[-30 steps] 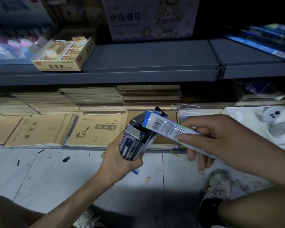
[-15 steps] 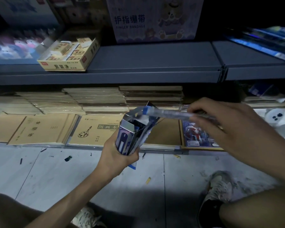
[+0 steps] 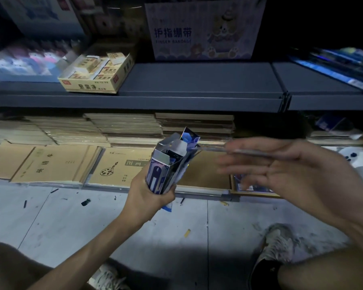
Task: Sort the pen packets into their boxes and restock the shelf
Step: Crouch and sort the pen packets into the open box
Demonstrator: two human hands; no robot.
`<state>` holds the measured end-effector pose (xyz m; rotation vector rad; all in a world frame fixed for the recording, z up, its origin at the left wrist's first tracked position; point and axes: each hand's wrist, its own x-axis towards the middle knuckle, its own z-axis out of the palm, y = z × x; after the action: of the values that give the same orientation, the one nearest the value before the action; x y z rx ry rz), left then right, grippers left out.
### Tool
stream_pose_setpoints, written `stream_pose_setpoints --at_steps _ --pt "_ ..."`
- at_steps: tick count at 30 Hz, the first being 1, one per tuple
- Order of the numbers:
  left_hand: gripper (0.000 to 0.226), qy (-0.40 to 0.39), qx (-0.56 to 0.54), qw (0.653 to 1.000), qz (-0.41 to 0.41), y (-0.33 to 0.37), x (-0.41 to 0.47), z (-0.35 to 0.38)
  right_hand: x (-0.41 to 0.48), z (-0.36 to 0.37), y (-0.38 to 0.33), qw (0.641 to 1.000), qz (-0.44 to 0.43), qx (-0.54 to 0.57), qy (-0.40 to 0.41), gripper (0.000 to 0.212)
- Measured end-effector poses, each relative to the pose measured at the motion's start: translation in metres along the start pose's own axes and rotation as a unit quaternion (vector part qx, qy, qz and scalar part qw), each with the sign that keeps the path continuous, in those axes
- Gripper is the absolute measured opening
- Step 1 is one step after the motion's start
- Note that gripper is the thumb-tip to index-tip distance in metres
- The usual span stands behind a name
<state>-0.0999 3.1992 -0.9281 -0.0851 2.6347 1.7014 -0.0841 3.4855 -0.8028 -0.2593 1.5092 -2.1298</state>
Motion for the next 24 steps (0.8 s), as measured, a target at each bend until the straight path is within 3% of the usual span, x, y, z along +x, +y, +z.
stream_pose_setpoints --at_steps 2,4,6,9,11,15,19,24 --pt "0.040 -0.003 0.000 1.000 -0.002 0.001 0.000 -0.001 0.000 0.001 -0.003 0.999 -0.027 0.017 0.012 0.048" --pt "0.041 -0.008 -0.001 1.000 -0.004 0.003 -0.002 -0.001 0.003 0.004 -0.002 0.989 -0.064 -0.064 0.118 0.027" --pt "0.042 -0.015 -0.007 1.000 -0.013 0.004 -0.003 0.001 0.005 0.008 0.001 0.959 -0.107 -0.155 0.210 0.026" --pt "0.042 -0.019 -0.006 1.000 -0.013 0.002 -0.004 0.001 0.006 0.010 0.005 0.918 -0.154 -0.229 0.284 0.026" --pt "0.042 -0.019 -0.001 1.000 -0.004 0.002 -0.004 0.001 0.008 0.008 0.007 0.912 -0.164 -0.223 0.302 0.032" --pt "0.039 -0.014 -0.007 1.000 0.002 0.002 -0.005 0.002 0.012 0.018 0.006 0.914 -0.186 -0.155 0.324 0.016" --pt "0.043 -0.018 -0.015 1.000 0.007 0.006 -0.007 0.004 0.013 0.028 0.010 0.893 -0.201 -0.240 0.324 0.018" --pt "0.049 -0.011 -0.016 1.000 0.020 0.005 -0.007 0.005 0.014 0.039 0.016 0.904 -0.189 -0.242 0.298 0.019"
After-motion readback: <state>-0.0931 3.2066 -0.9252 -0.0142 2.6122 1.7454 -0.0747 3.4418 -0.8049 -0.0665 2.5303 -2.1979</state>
